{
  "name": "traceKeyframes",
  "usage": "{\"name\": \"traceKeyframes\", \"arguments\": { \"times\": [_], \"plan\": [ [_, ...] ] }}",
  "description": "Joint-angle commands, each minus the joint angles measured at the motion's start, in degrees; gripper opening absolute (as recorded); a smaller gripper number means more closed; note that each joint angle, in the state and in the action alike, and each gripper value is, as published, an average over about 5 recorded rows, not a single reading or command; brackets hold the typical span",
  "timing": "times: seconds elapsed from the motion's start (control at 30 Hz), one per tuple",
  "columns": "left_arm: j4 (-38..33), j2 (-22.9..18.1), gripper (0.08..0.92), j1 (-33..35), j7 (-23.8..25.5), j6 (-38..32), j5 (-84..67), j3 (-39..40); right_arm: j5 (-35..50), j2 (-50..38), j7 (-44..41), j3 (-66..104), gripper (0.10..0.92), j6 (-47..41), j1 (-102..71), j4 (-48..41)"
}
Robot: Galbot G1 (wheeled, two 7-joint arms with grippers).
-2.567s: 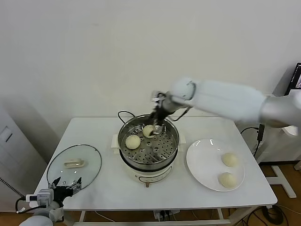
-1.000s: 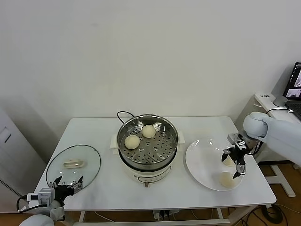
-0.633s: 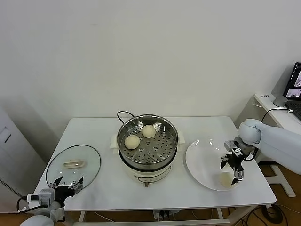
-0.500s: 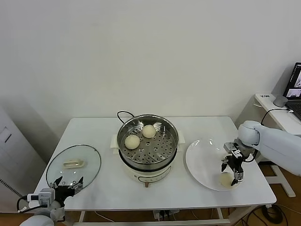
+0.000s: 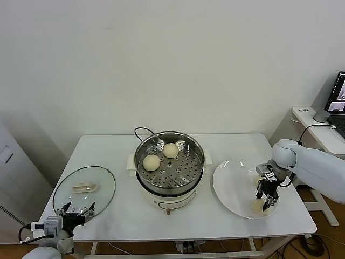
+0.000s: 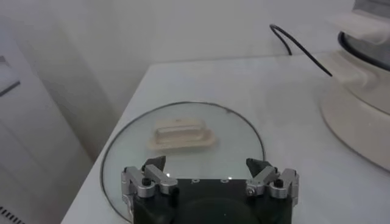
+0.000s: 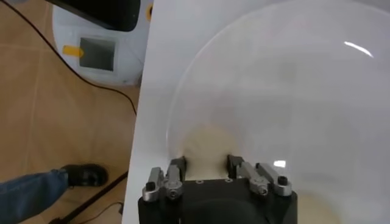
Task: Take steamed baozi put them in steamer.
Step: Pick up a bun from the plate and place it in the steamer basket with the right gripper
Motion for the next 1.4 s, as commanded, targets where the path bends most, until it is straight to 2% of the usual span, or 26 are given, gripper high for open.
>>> {"name": "traceKeyframes", "arguments": {
  "times": [0.03,0.2,0.53,0.83,1.07,1.4],
  "plan": [
    [0.1,0.1,0.823,0.0,0.0,0.0,0.0,0.1,2.2,0.8,-0.7,-0.9,0.385,2.0,12.2,0.8],
    [0.0,0.2,0.823,-0.3,0.0,0.1,0.0,0.5,4.6,4.6,-1.3,-0.3,0.384,7.3,21.4,0.2],
    [0.0,0.4,0.823,-0.6,0.0,0.0,0.0,1.0,11.2,16.4,-0.8,4.2,0.390,25.5,25.4,-2.0],
    [0.1,0.6,0.823,-0.1,0.0,-0.3,-0.1,0.9,8.3,26.0,-0.4,5.7,0.391,42.6,22.7,0.0],
    [0.1,0.5,0.823,0.0,0.0,-0.3,-0.1,0.9,2.3,31.2,-0.8,5.5,0.390,48.4,19.8,3.0],
    [0.1,0.4,0.823,0.1,0.0,-0.4,-0.1,1.0,-5.0,33.4,-1.4,5.6,0.395,49.0,15.0,5.5]
  ]
}}
